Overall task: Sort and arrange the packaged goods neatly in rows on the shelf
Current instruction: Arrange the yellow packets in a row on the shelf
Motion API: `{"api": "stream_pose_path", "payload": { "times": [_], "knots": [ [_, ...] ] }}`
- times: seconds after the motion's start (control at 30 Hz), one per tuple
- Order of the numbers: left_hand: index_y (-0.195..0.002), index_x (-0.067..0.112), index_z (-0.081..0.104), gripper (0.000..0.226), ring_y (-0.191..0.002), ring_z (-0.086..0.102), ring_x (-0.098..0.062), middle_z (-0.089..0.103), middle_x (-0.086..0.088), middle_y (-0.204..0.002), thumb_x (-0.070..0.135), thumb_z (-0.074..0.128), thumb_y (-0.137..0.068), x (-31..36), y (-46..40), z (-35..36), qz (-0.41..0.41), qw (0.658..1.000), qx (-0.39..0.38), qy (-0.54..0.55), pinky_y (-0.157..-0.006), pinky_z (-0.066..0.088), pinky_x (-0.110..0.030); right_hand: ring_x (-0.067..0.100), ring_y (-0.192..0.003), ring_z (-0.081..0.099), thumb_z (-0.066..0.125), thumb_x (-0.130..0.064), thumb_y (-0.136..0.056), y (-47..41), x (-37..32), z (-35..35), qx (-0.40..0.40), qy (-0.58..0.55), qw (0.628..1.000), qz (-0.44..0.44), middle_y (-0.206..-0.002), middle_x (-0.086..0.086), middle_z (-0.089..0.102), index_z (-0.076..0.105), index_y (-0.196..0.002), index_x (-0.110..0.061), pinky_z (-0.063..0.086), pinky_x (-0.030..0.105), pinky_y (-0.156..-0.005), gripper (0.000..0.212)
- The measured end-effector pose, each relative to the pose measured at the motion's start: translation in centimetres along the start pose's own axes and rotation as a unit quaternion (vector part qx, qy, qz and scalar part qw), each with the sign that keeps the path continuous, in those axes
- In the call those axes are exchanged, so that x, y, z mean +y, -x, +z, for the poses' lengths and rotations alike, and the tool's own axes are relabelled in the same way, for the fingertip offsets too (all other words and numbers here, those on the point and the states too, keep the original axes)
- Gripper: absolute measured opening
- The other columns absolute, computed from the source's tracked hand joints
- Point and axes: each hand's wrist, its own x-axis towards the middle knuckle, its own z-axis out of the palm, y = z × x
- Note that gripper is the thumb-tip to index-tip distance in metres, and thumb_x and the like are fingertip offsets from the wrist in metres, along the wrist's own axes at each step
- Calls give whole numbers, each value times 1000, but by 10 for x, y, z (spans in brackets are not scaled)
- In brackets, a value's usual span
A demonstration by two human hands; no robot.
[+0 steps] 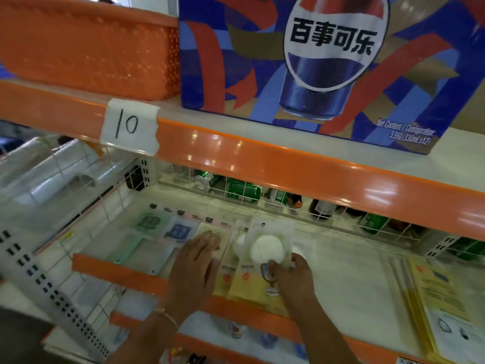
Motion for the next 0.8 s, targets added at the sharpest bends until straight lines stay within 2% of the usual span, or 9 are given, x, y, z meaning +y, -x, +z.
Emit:
{"api": "stream_pose_path", "payload": {
  "times": [0.1, 0.17, 0.23, 0.3, 0.4, 0.47, 0.53, 0.67, 0.8],
  "knots": [
    [-119, 4, 65, 40, -121, 52, -27, 64, -11, -123, 28, 46, -93, -3, 2, 0, 9, 1000, 29, -6, -106, 38, -43, 20, -81, 65, 71, -23, -85, -4, -3, 16, -7, 27, 1000, -8, -97, 5, 64, 54, -112, -14, 54, 32, -65, 34],
    [-116, 3, 66, 42, -122, 50, -26, 64, -12, -123, 30, 43, -94, -4, 4, 1, 7, 999, 37, -2, -107, 35, -41, 24, -80, 66, 71, -25, -84, -6, -4, 25, 4, 50, 999, -3, -95, 9, 65, 53, -112, -10, 53, 31, -59, 36],
    [-116, 3, 66, 44, -127, 46, -25, 62, -12, -126, 31, 41, -96, -6, 7, 3, 0, 1000, 28, 15, -111, 29, -39, 25, -76, 66, 71, -27, -83, -7, -6, 31, 17, 78, 997, -11, -88, 8, 66, 55, -110, -8, 52, 34, -60, 37],
    [-117, 1, 65, 43, -130, 45, -25, 60, -14, -128, 30, 41, -95, -9, 10, 6, 2, 999, 14, 33, -111, 31, -43, 20, -72, 62, 69, -31, -84, -6, -7, 33, 19, 117, 993, -22, -83, 2, 63, 56, -114, -7, 51, 31, -60, 40],
    [-117, -1, 64, 42, -132, 44, -28, 59, -15, -130, 28, 43, -95, -11, 11, 8, 7, 999, 8, 53, -106, 37, -51, 6, -63, 48, 66, -37, -89, -3, -9, 30, 15, 179, 983, -47, -86, -1, 51, 51, -126, -7, 38, 15, -50, 50],
    [-117, -1, 64, 42, -133, 43, -27, 57, -14, -132, 29, 42, -95, -10, 10, 7, 3, 998, 12, 62, -107, 37, -51, 7, -62, 44, 65, -39, -89, -4, -9, 29, 16, 209, 976, -64, -85, 0, 49, 51, -128, -6, 38, 18, -55, 53],
    [-118, 0, 63, 44, -134, 42, -27, 56, -13, -133, 31, 41, -96, -11, 11, 8, -5, 997, 12, 71, -107, 37, -51, 10, -64, 46, 65, -41, -88, -4, -8, 29, 12, 234, 970, -66, -82, -1, 50, 53, -119, -5, 41, 23, -60, 49],
    [-121, 1, 62, 45, -138, 38, -24, 53, -12, -138, 32, 41, -96, -12, 12, 9, -11, 997, 11, 79, -110, 33, -49, 5, -62, 50, 66, -45, -86, -5, -6, 30, -2, 272, 960, -66, -77, -1, 57, 52, -95, -12, 33, 16, -46, 37],
    [-120, 0, 62, 50, -138, 35, -21, 53, -13, -137, 37, 36, -98, -11, 10, 7, -3, 997, 9, 77, -117, 24, -38, 2, -64, 48, 65, -45, -86, -8, -4, 31, -22, 291, 954, -74, -79, -2, 57, 53, -92, -13, 27, 13, -43, 35]
  ]
}}
